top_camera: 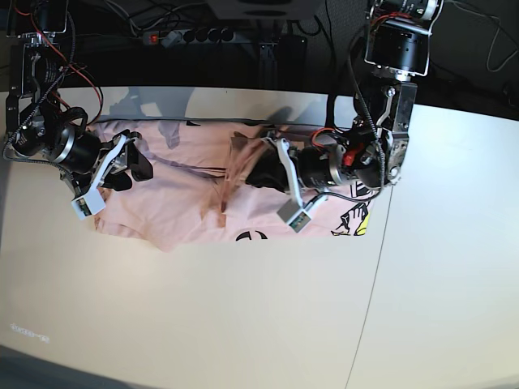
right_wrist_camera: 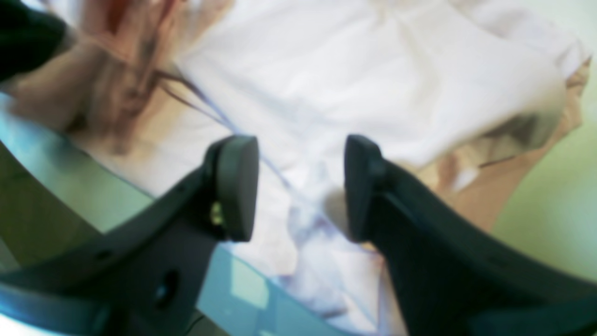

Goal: Fold the T-shirt properly

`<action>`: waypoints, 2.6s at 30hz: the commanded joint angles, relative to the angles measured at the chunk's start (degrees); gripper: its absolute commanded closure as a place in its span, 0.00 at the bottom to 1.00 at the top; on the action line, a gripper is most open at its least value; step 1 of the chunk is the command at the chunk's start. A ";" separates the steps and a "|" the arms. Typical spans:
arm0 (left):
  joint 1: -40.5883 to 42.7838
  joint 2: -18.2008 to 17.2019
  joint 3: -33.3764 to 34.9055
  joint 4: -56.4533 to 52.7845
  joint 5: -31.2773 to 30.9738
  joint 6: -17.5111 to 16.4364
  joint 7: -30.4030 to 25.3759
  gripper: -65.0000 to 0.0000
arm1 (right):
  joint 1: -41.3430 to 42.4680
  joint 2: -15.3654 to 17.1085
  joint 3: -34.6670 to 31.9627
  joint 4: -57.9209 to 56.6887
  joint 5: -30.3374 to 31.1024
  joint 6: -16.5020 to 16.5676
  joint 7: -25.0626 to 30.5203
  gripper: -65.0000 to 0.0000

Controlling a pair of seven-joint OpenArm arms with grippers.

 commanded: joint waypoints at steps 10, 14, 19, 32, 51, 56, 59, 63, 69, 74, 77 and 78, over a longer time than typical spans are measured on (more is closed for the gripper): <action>-4.37 3.80 1.42 0.13 1.55 0.23 -0.48 1.00 | 0.59 0.92 0.74 0.81 0.74 4.48 1.11 0.54; -6.19 2.99 0.09 0.13 1.29 0.23 1.57 1.00 | 0.96 0.92 5.20 0.81 1.62 4.33 1.14 0.54; -6.03 -1.29 -0.24 0.13 -0.79 0.23 1.60 1.00 | 0.70 2.12 12.35 0.61 1.18 4.35 1.11 0.53; -6.03 -10.19 -0.44 0.15 -3.45 0.23 2.47 1.00 | 1.05 4.76 12.94 -11.08 3.15 4.31 3.58 0.33; -6.05 -12.39 -2.93 0.15 -6.16 0.23 2.49 1.00 | 6.64 1.57 11.58 -30.64 19.34 4.57 -6.01 0.33; -6.08 -12.52 -3.30 0.15 -6.23 0.23 2.47 1.00 | 6.75 1.57 9.44 -30.60 19.39 4.57 -6.64 0.33; -6.10 -12.52 -4.17 0.15 -6.25 0.23 2.45 1.00 | 6.75 1.57 8.26 -30.60 20.85 4.57 -8.63 0.33; -6.08 -12.55 -5.97 0.15 -7.26 0.23 2.58 1.00 | 6.75 2.03 8.26 -30.58 21.35 4.55 -9.40 0.33; -6.08 -12.52 -7.74 0.15 -8.83 0.23 3.28 1.00 | 7.17 2.75 8.22 -30.60 25.24 4.57 -13.35 0.33; -6.12 -12.52 -7.74 0.15 -9.86 0.23 3.28 1.00 | 8.00 2.12 7.39 -30.60 26.67 4.79 -13.99 0.33; -6.05 -12.52 -7.74 0.15 -9.86 0.23 3.30 1.00 | 9.20 1.36 7.30 -30.60 26.21 4.76 -13.46 0.33; -6.05 -12.52 -7.74 0.15 -9.86 0.23 3.30 1.00 | 9.44 1.27 7.28 -30.60 26.18 4.79 -13.44 0.33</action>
